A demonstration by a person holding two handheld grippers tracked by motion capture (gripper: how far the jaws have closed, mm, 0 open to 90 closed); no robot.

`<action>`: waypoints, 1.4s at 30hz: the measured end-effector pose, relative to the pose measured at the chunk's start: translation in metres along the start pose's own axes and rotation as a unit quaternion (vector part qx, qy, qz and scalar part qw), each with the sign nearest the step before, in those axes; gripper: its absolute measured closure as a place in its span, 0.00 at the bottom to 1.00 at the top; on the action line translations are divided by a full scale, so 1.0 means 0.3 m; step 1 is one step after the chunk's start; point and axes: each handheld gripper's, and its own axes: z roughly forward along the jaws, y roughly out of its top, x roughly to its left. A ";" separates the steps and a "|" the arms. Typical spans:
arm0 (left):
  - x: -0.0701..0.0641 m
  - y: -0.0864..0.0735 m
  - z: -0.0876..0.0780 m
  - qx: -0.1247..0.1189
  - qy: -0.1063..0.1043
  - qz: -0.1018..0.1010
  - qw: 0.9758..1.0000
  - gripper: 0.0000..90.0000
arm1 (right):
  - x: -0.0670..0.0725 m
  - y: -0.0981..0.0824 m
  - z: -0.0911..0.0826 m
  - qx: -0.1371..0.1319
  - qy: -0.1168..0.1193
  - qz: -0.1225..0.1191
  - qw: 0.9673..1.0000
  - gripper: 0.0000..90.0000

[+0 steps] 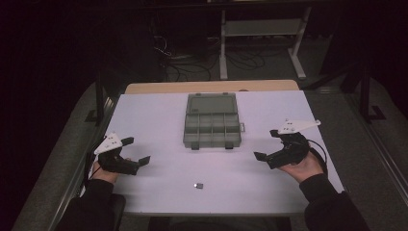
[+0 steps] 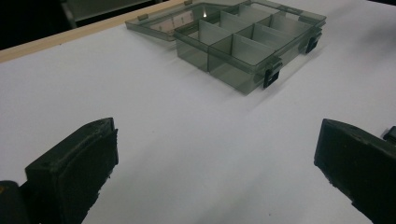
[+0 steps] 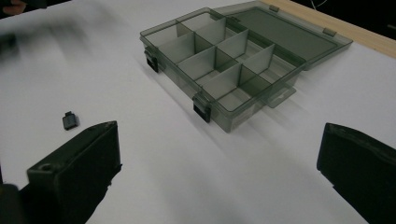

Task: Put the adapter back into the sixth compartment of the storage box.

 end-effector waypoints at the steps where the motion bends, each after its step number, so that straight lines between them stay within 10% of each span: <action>1: 0.000 0.000 0.000 0.000 0.000 0.000 1.000 0.00 | 0.003 0.004 0.003 0.002 0.001 -0.001 1.000 0.00; 42: -0.001 0.000 0.001 0.001 -0.002 0.002 1.000 0.00 | 0.083 0.122 0.114 0.040 0.062 -0.045 0.996 0.00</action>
